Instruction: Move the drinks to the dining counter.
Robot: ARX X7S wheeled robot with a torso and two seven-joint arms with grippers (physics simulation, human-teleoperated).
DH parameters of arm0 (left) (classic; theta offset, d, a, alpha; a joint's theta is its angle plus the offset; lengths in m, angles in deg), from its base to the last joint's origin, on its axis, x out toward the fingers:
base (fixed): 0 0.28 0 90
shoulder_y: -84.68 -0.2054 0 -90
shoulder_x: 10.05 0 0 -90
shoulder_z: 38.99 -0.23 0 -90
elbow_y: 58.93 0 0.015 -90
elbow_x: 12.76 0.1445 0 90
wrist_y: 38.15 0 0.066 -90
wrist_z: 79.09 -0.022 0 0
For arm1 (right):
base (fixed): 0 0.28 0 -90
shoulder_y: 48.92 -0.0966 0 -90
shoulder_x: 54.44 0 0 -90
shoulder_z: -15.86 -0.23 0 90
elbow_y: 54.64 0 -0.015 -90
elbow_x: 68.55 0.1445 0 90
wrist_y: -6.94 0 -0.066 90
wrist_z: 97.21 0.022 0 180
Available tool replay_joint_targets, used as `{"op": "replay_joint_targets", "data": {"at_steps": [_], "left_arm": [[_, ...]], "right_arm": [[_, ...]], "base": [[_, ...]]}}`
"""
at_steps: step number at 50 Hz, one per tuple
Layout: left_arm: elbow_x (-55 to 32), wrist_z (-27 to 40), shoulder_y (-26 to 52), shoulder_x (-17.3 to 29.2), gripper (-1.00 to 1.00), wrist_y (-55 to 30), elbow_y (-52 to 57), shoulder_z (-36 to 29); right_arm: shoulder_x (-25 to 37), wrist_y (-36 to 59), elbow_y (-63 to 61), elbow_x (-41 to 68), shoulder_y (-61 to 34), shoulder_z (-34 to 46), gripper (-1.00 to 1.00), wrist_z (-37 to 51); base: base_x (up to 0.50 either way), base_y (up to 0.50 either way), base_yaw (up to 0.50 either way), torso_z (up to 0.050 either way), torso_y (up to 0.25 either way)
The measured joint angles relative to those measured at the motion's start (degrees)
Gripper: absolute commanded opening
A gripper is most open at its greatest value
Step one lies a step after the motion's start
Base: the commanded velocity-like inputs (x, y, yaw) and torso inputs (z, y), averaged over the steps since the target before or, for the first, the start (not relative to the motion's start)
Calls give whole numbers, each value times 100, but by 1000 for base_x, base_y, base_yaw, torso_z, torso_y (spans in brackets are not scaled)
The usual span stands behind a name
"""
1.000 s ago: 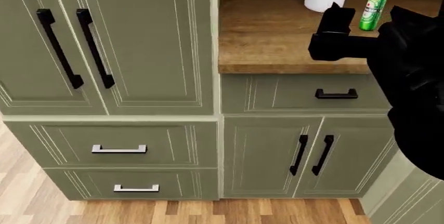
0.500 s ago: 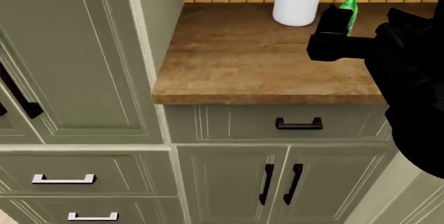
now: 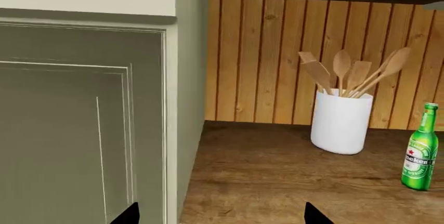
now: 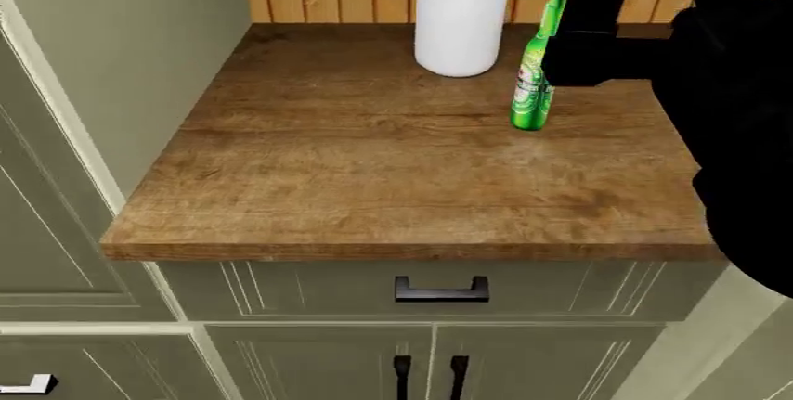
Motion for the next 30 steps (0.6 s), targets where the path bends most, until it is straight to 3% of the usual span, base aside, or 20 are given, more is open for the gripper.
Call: {"op": "replay_joint_targets", "data": {"at_steps": [7,20,30], "left_arm": [[20,-22,-11,-13,100,-6,-1,0],[51,-54,-38,-33,100,-31,-15,21],[72,-82,-57,-42,100,-43,-20,30]], "right_arm": [[-63,135,34,71,-205,53,100,41],[-147,261,67,86,-346,150,100,89],[-152,370,80,110,-425,223,100,184]], "base": [[367,-310,0,0,1],[5,0,0,0,0],[232,497,0,0,0]]}}
